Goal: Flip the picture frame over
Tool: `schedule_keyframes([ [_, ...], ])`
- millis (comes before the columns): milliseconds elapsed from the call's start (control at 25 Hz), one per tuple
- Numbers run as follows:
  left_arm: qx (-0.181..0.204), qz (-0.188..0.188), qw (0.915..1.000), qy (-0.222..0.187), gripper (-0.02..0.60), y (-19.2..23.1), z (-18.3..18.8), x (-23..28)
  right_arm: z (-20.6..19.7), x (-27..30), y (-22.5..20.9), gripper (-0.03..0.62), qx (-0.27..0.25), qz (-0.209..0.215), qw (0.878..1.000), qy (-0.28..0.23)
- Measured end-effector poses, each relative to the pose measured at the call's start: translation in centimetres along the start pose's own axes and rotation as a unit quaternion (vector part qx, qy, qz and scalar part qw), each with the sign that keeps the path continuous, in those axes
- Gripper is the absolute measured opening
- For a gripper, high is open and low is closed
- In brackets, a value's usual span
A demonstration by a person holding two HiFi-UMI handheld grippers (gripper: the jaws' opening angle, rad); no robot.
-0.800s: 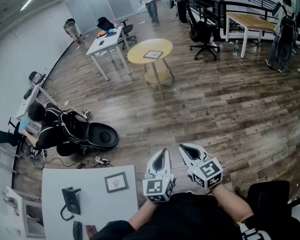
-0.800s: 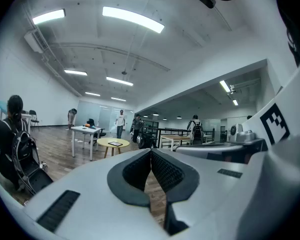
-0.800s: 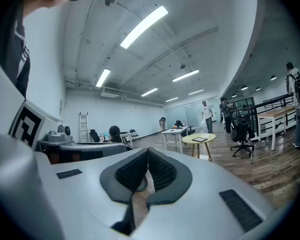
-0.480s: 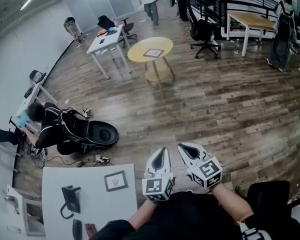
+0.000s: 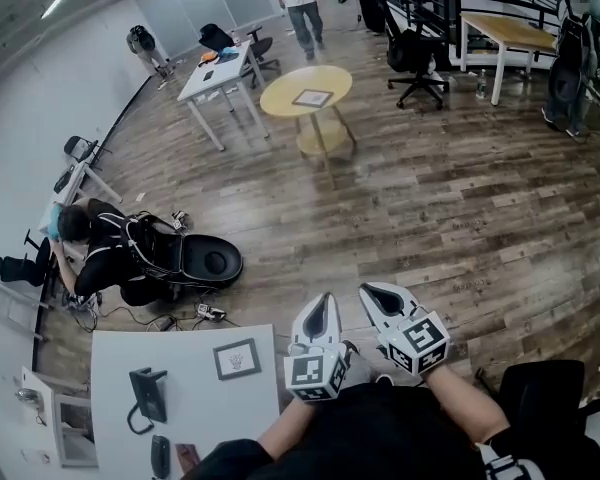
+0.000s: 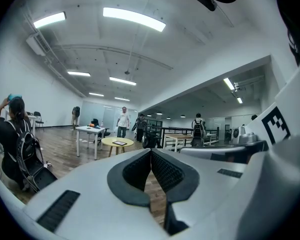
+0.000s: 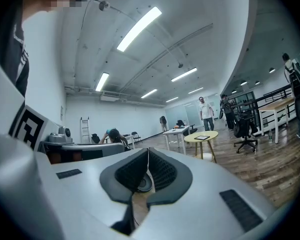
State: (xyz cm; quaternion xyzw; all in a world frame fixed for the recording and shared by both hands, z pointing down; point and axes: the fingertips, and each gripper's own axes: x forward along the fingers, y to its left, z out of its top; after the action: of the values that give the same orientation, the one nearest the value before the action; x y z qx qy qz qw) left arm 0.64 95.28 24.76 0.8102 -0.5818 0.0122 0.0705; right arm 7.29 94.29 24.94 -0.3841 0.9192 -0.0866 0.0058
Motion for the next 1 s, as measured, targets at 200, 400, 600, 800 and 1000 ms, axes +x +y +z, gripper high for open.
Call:
schedule_keyframes([
  [200,-0.003,-0.002,1.0,0.003,0.023,2.0,-0.6,2.8,-0.9,2.5,-1.5,0.02,-0.001,0.001,1.0,0.009],
  [400,-0.01,-0.011,0.9999,0.006,0.023,4.6,-0.4,8.6,-0.9,7.4,-4.9,0.02,-0.01,-0.001,1.0,0.026],
  [600,-0.019,-0.014,0.9997,0.006,0.023,8.9,1.1,15.4,0.1,14.6,-8.6,0.02,-0.007,0.004,0.999,0.04],
  [800,-0.023,-0.016,0.9996,-0.002,0.023,13.1,3.0,20.5,1.8,21.4,-10.7,0.02,-0.016,0.01,0.999,0.051],
  [1000,-0.025,-0.018,0.9994,-0.013,0.023,16.4,4.4,24.1,3.0,26.7,-11.8,0.02,-0.044,0.008,0.997,0.058],
])
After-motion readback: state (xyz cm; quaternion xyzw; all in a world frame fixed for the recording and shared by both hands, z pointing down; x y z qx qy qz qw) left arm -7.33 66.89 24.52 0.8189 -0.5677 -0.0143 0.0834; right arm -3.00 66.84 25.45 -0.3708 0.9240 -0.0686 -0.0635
